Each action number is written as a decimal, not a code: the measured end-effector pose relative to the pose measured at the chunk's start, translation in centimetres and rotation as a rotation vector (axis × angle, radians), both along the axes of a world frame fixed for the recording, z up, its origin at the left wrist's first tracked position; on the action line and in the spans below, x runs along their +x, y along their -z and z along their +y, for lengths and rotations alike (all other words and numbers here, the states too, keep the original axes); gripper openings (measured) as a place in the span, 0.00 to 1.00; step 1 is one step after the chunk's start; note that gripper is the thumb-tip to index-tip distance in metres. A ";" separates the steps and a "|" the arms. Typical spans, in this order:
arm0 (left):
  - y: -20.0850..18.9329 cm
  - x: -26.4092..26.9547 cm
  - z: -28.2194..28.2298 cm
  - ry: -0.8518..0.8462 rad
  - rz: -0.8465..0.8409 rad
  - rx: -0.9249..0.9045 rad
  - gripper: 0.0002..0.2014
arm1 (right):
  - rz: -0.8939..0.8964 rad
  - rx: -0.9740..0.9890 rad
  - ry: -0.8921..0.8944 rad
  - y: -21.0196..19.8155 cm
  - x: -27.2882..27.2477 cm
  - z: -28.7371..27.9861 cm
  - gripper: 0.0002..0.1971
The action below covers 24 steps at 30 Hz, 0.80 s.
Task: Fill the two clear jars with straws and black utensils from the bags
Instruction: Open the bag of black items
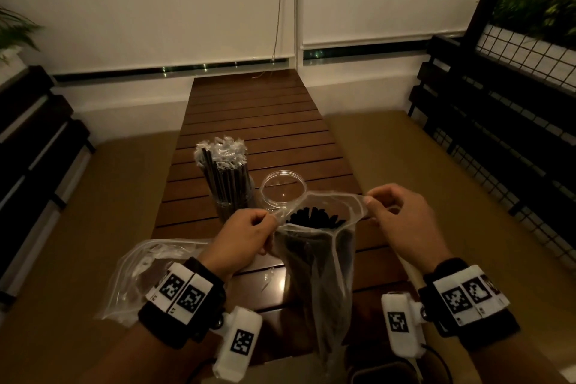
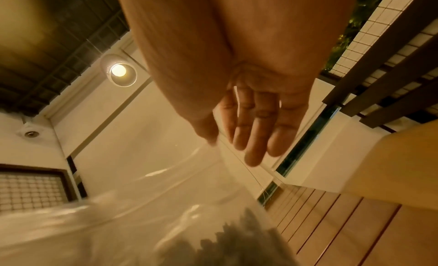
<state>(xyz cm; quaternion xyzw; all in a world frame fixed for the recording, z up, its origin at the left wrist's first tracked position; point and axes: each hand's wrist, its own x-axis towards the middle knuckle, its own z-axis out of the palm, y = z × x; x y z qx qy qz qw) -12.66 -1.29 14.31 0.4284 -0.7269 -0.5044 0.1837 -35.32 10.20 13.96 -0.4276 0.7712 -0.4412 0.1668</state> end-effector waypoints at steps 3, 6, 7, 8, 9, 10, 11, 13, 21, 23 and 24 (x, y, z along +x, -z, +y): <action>-0.1 -0.2 0.2 -0.005 0.012 -0.004 0.20 | 0.130 -0.115 -0.129 0.0 1.2 2.1 0.14; -0.1 -0.3 0.2 -0.003 0.014 0.011 0.20 | 0.374 -0.034 -0.544 -0.2 2.6 3.0 0.27; 0.0 -0.3 0.1 -0.007 0.013 0.018 0.19 | 0.440 0.056 -0.659 -0.1 2.9 2.7 0.28; 0.0 -0.4 0.0 -0.007 0.006 0.012 0.18 | 0.479 0.125 -0.736 0.2 3.0 2.4 0.27; 0.1 -0.6 -0.1 -0.017 -0.008 -0.020 0.15 | 0.500 0.161 -0.775 0.5 3.1 2.0 0.25; 0.0 -0.6 0.1 -0.040 -0.018 -0.086 0.11 | 0.505 0.162 -0.782 0.8 3.1 1.9 0.21; -0.2 -0.6 0.5 -0.065 -0.011 -0.187 0.07 | 0.499 0.133 -0.769 0.9 3.1 1.8 0.16; -0.8 -0.3 1.5 -0.002 0.061 -0.444 0.13 | 0.457 0.083 -0.734 0.9 3.0 1.9 0.10; 0.1 1.1 1.5 0.562 -0.021 -0.555 0.04 | 0.426 0.036 -0.610 0.6 1.4 2.3 0.14; 0.1 2.7 0.1 0.521 0.005 -0.562 0.07 | 0.412 0.036 -0.526 0.4 -0.2 3.2 0.14; -0.1 3.6 -0.5 0.498 0.023 -0.557 0.07 | 0.416 0.033 -0.484 0.4 -1.2 3.8 0.11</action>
